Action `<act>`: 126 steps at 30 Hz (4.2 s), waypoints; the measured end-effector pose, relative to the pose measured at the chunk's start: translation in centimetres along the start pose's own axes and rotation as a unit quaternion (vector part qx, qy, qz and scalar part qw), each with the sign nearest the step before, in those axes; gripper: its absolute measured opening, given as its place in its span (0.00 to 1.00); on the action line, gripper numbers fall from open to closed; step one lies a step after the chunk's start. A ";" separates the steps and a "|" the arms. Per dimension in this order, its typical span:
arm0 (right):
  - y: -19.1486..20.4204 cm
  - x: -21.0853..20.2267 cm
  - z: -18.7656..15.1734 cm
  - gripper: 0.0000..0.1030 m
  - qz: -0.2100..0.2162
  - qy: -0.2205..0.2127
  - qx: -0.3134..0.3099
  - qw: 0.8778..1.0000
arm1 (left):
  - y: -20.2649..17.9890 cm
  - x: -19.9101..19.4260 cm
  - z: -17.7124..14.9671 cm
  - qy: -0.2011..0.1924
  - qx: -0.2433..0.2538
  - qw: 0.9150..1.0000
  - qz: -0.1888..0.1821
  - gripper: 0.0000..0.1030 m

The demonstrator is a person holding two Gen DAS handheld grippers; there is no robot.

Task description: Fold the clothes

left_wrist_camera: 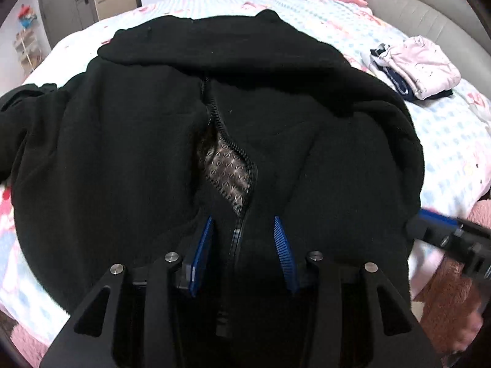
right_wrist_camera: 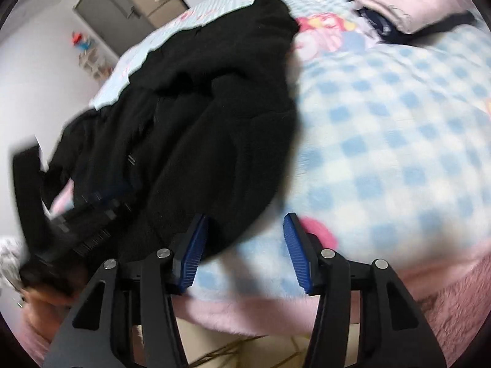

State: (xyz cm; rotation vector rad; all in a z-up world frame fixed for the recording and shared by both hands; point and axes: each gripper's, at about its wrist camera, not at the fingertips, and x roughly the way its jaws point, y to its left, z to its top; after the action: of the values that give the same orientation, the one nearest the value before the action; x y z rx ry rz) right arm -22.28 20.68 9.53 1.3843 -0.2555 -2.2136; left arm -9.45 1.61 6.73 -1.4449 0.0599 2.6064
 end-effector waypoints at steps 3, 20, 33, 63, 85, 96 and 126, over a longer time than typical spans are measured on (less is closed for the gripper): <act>0.1 -1.3 0.4 0.52 -0.005 -0.022 0.002 1.000 | 0.1 -2.4 0.2 -0.044 -0.019 0.998 -0.037 0.41; 1.3 -4.8 3.0 0.55 -0.032 -0.097 -0.044 0.994 | -1.9 -3.2 3.3 -0.054 0.008 0.998 -0.036 0.46; -0.4 2.5 7.9 0.58 -0.005 -0.007 -0.056 0.998 | 0.6 3.1 10.0 0.021 -0.181 0.953 -0.242 0.51; -2.4 1.1 8.5 0.37 -0.079 -0.076 -0.014 0.994 | -2.0 3.4 11.9 -0.021 -0.182 0.942 -0.281 0.61; -0.8 -0.7 8.2 0.14 -0.077 -0.103 -0.054 0.990 | -2.9 -0.3 8.2 -0.030 -0.181 0.957 -0.225 0.11; -2.0 -1.5 5.6 0.21 -0.062 -0.033 -0.045 0.996 | 2.6 0.8 4.8 0.012 -0.258 0.929 -0.266 0.31; -6.5 -0.6 9.6 0.33 -0.011 -0.054 0.023 0.998 | -7.7 3.8 11.3 0.012 0.005 0.987 -0.160 0.39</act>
State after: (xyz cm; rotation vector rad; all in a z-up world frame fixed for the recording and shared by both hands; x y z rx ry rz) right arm -32.62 25.54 11.76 1.2979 -0.3343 -2.3179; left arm -19.68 10.89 9.85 -1.3549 -0.1440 2.3265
